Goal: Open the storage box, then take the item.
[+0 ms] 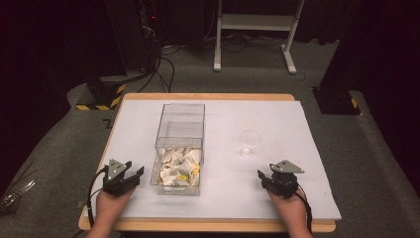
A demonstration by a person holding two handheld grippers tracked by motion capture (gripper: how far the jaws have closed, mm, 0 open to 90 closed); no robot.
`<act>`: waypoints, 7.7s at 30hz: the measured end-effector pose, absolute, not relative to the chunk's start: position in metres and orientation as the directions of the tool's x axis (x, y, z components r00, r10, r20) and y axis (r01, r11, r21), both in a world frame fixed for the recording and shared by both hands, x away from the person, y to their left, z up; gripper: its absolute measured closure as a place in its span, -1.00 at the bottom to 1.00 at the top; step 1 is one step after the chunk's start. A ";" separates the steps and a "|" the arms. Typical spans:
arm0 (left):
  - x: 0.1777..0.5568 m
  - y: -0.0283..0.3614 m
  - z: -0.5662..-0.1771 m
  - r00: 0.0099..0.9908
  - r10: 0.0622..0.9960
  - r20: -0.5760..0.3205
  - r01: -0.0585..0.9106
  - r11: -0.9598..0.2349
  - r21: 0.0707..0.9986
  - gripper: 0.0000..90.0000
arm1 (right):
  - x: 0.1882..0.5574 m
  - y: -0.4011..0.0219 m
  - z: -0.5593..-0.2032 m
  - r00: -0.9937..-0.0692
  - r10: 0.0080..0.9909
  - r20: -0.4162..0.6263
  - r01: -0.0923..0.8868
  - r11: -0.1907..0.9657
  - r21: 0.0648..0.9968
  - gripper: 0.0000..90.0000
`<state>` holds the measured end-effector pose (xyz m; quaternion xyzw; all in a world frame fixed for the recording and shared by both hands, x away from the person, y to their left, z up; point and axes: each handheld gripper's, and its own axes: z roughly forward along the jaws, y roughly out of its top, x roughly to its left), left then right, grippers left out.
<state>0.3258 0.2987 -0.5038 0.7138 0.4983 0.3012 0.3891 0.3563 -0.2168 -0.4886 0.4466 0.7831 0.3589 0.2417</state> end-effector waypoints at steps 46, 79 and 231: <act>0.328 0.297 -0.505 0.338 0.940 0.033 0.501 -0.210 0.839 -0.04 | 0.353 -0.152 -0.446 -0.650 0.759 -0.049 0.376 0.376 0.847 0.02; 0.328 0.294 -0.505 0.356 0.933 0.047 0.506 -0.235 0.830 -0.10 | 0.347 -0.120 -0.430 -0.702 0.712 0.010 0.375 0.358 0.855 0.08; 0.330 0.294 -0.505 0.386 0.921 0.044 0.510 -0.253 0.822 -0.11 | 0.335 -0.042 -0.346 -0.844 0.535 -0.044 0.158 0.326 0.932 0.98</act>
